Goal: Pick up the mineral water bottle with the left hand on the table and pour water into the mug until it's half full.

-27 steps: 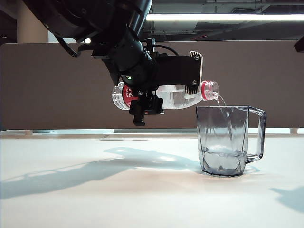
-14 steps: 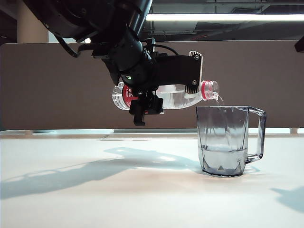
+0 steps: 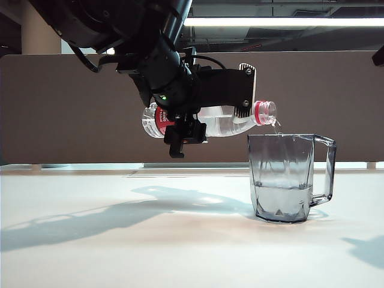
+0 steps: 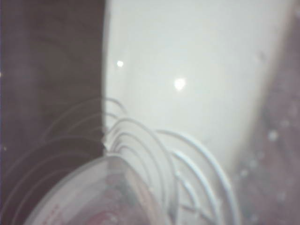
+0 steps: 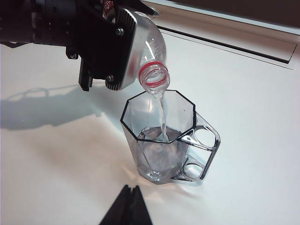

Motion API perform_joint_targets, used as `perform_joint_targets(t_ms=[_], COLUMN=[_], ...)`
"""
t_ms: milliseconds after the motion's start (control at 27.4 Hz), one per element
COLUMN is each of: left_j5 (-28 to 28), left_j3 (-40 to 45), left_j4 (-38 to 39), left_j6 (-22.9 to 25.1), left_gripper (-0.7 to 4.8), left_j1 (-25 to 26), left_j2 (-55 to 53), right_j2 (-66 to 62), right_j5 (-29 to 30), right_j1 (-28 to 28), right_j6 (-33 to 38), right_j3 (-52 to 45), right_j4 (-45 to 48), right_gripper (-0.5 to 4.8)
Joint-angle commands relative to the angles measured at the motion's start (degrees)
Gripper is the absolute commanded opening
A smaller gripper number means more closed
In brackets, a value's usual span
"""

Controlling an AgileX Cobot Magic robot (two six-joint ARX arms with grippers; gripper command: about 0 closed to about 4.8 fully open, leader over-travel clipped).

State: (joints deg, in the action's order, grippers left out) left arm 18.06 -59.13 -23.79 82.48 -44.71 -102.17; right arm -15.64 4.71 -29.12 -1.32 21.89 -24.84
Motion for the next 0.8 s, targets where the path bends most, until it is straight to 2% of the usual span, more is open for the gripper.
perform_joint_targets(t_ms=[37, 804], left_j5=[0.2, 0.2], left_j3=[-0.6, -0.6], left_j4=[-2.6, -2.4], left_j6=[-0.4, 0.1], left_gripper=[2.74, 2.74], left_j1=[-0.1, -0.1], left_j2=[0.5, 0.5], right_j2=[0.1, 0.1], right_j5=[0.2, 0.1], right_j1=[0.0, 0.0], right_j6=[0.0, 0.0], right_j3=[0.5, 0.5], right_j4=[1.1, 1.1], right_gripper=[-0.05, -0.05])
